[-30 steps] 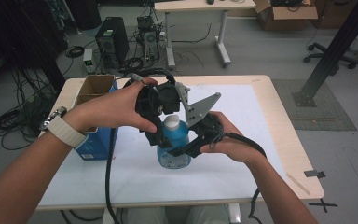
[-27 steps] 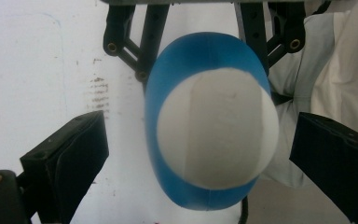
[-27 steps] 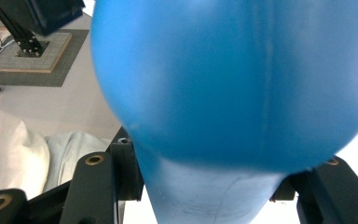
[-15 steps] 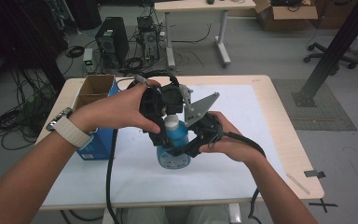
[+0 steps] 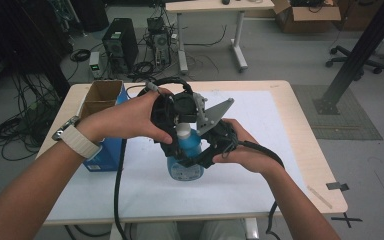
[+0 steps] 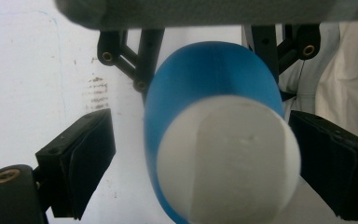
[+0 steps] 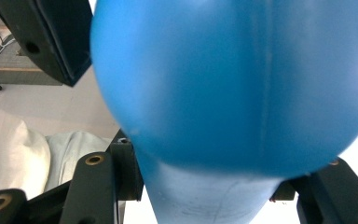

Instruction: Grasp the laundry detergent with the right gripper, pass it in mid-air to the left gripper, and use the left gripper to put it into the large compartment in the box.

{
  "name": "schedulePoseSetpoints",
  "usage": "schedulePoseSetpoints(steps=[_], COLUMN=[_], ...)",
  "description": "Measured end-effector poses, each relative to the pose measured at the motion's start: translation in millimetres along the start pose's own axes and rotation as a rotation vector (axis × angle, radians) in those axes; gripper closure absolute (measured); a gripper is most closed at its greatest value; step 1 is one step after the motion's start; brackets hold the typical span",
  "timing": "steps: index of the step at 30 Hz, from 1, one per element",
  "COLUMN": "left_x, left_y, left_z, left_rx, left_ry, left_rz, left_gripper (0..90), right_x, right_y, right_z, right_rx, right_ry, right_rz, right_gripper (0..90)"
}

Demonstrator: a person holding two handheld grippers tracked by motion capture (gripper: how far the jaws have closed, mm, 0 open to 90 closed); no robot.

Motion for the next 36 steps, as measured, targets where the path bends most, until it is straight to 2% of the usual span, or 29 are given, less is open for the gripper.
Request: schedulePoseSetpoints(steps=[4, 14, 36], left_x=[0.7, 0.4, -1.1], left_y=[-0.9, -1.3, -2.3], left_z=[-0.1, -0.1, 0.3], left_rx=[-0.004, -0.014, -0.020], left_ry=[-0.015, -0.020, -0.017], left_rz=[0.004, 0.007, 0.011], left_gripper=[13.7, 18.6, 27.7], right_x=[0.2, -1.2, -1.5], right_y=[0.4, 0.3, -1.4], right_z=[0.9, 0.5, 0.7], right_rx=[-0.002, 0.000, 0.001], right_ry=[0.007, -0.003, -0.002], right_rz=[0.004, -0.003, -0.006], right_gripper=[44.0, 43.9, 43.9])
Point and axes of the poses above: each handheld gripper's, and its own axes: y roughly backward along the jaws, x roughly out of its top, z roughly to its right, the point moved 3 cm from there along -y, roughly forward along the jaws, and after that the axes turned 2 degrees about -z, right-handed, at the moved point
